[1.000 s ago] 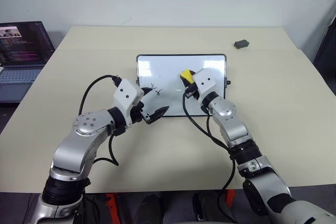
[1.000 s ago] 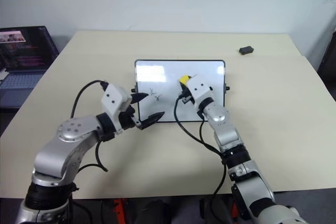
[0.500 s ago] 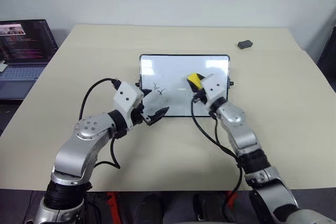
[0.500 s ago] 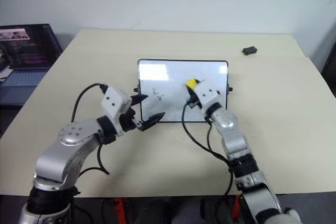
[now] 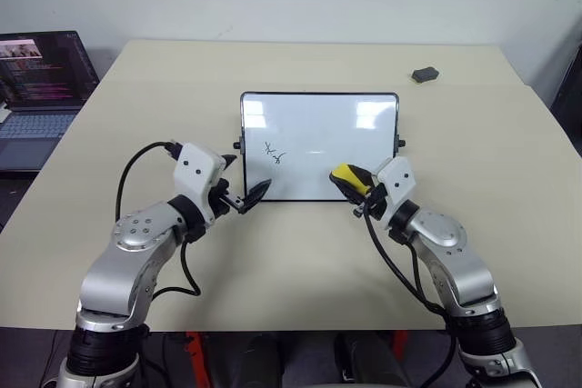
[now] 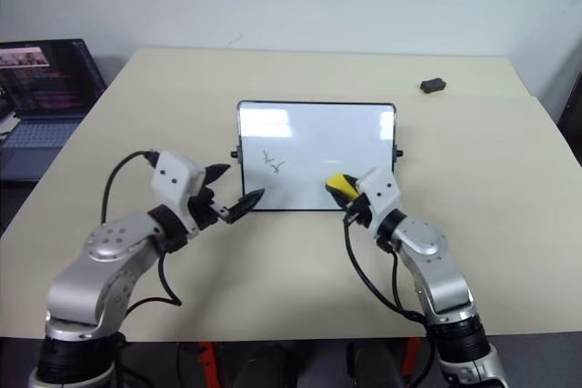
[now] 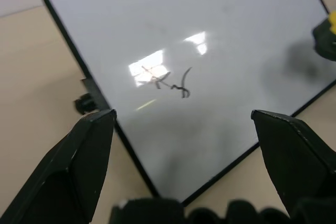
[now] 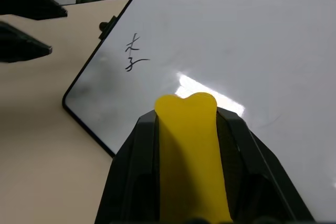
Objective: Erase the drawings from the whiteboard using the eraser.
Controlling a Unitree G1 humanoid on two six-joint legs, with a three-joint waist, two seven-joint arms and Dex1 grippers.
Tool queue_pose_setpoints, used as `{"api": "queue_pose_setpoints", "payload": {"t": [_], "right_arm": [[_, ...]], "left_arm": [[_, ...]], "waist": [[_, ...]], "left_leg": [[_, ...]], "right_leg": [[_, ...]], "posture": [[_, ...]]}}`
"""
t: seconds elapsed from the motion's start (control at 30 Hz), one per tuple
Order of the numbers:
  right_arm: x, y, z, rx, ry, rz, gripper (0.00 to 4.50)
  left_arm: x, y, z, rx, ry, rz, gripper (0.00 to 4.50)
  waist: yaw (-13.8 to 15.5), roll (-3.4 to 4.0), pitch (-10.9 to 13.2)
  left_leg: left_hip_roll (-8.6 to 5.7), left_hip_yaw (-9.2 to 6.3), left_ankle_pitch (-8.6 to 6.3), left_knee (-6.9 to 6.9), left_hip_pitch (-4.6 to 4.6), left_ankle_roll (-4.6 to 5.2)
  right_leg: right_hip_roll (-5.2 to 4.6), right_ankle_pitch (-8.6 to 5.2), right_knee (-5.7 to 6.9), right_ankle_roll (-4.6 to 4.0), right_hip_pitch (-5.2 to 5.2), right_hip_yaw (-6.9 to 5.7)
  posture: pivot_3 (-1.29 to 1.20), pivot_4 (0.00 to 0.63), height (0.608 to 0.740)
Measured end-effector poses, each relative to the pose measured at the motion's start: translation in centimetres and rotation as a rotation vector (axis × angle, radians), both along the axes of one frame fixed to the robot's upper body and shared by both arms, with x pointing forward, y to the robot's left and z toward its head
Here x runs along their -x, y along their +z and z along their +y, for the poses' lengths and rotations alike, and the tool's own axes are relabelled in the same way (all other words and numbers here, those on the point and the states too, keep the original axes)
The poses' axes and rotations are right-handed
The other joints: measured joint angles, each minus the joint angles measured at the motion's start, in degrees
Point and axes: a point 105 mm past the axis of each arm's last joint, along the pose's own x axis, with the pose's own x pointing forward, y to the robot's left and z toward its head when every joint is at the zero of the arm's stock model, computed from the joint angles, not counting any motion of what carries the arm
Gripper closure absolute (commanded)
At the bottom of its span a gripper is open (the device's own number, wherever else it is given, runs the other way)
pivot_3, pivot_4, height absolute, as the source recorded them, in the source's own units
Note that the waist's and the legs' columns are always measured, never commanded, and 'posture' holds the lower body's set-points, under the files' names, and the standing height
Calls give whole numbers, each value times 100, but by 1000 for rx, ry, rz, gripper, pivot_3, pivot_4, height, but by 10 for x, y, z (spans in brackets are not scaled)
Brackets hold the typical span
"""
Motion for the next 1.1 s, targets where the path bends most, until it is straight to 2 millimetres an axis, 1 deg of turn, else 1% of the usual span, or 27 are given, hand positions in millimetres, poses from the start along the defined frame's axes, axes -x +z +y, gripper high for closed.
{"api": "queue_pose_setpoints", "payload": {"t": [0.07,0.27,0.37,0.47,0.57,0.67,0.77,0.87,0.93,0.97,1.03,1.07,1.1], "right_arm": [[2,-2,2,19,24,2,3389],[10,-11,7,100,109,18,3389],[11,-11,7,125,129,13,3389],[8,-1,12,118,145,-32,3389],[2,17,26,95,161,-111,3389],[-10,29,42,109,160,-195,3389],[-25,40,53,151,130,-278,3389],[-48,57,67,183,82,-376,3389],[-71,71,78,211,36,-436,3389],[-77,77,81,217,22,-463,3389],[-85,79,87,208,11,-481,3389],[-88,74,90,210,9,-473,3389],[-92,63,91,222,8,-448,3389]], "left_arm": [[0,-1,4,-2,18,8,0],[4,-13,13,-26,46,65,0],[4,-13,15,-38,50,69,0],[4,-13,17,-50,56,69,0],[4,-15,23,-70,77,75,0],[3,-16,28,-71,94,83,0],[2,-18,32,-71,106,91,0],[1,-17,34,-75,107,92,0],[-1,-15,33,-77,100,86,0],[-1,-13,32,-78,96,81,0],[-1,-12,32,-83,90,80,0],[-2,-12,32,-84,87,80,0],[-1,-12,31,-84,81,82,0]], "waist": [[-1,0,0],[3,-1,0],[2,-1,0],[-7,-1,0],[-14,-1,0],[-5,-1,-1],[-4,-1,-1],[-12,-1,-1],[-27,-1,-1],[-26,-3,-2],[-26,-5,-4],[-21,-6,-4],[-13,-6,-4]], "left_leg": [[-1,2,0,0,0,0],[0,1,0,1,0,0],[0,1,0,2,0,0],[0,1,0,3,1,0],[1,1,0,2,3,0],[-1,2,0,4,2,-1],[-1,3,0,6,1,-1],[0,5,1,6,2,-2],[1,9,2,6,4,-2],[2,8,2,4,3,-2],[4,9,2,-1,2,-3],[3,11,2,-1,-1,-4],[1,11,1,-1,-6,-4]], "right_leg": [[0,0,-2,0,0,2],[0,0,-1,0,0,0],[0,0,0,0,0,0],[0,0,2,0,0,0],[1,0,3,-1,0,-1],[0,1,3,-1,-1,0],[-1,1,2,-2,-2,0],[-1,2,8,-4,-5,0],[0,5,10,-8,-8,0],[0,5,8,-8,-8,-2],[0,5,1,-8,-8,-1],[-2,4,0,-8,-8,-1],[-5,4,-4,-8,-8,-1]], "posture": [[0,150,740],[0,150,740],[0,150,740],[0,150,740],[0,150,740],[0,150,740],[0,150,740],[0,150,740],[0,150,740],[0,150,740],[0,150,740],[0,150,740],[0,150,740]]}}
